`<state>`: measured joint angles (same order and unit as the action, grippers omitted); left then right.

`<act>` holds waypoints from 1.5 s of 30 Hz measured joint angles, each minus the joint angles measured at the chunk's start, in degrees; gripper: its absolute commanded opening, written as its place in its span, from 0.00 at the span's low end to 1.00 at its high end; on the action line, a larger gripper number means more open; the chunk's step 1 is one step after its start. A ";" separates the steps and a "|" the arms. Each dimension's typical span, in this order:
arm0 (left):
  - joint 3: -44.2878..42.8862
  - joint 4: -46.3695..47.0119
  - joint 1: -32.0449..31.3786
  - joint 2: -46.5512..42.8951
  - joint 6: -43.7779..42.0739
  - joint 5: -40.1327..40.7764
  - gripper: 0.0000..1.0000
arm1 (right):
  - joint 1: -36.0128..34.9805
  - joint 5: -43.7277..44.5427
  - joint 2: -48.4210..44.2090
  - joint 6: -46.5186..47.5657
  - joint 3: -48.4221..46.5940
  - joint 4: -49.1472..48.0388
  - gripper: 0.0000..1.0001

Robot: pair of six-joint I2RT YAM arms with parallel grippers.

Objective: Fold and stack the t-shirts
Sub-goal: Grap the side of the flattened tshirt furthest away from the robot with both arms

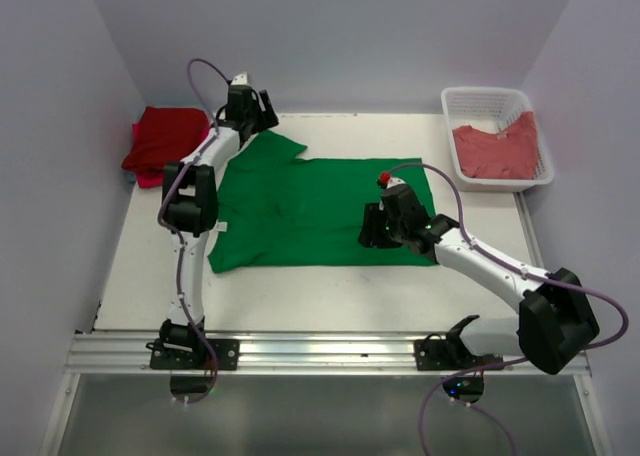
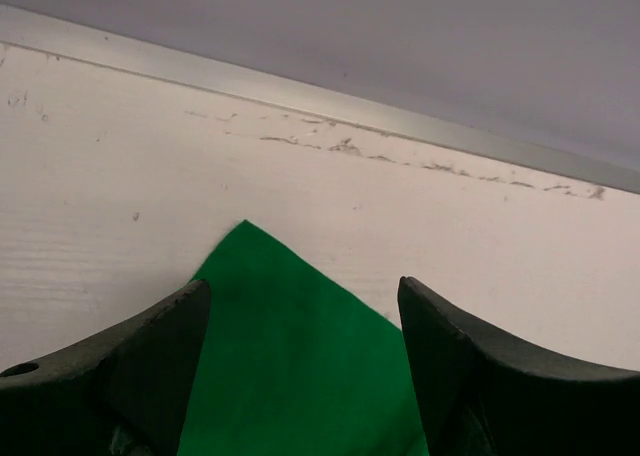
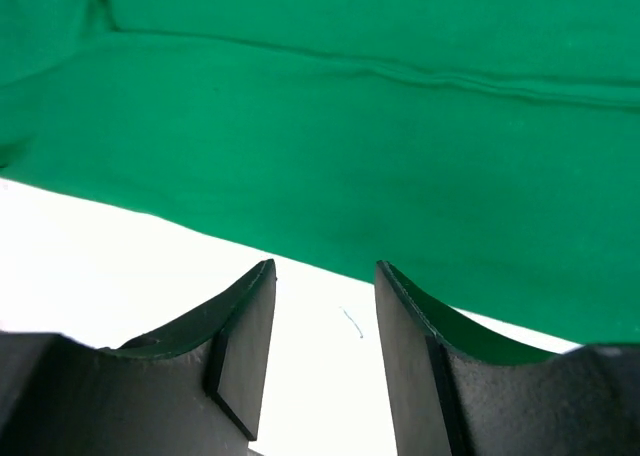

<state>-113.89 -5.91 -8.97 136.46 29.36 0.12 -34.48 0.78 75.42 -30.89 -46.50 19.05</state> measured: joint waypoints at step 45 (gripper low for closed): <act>3.56 3.67 0.42 5.31 -4.76 1.88 0.00 | 0.02 13.03 -7.15 -1.36 -0.57 7.39 0.06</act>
<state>-110.32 -2.24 -8.56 141.78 24.60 2.00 -34.46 13.80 68.27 -32.25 -47.07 26.44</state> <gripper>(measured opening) 0.007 0.092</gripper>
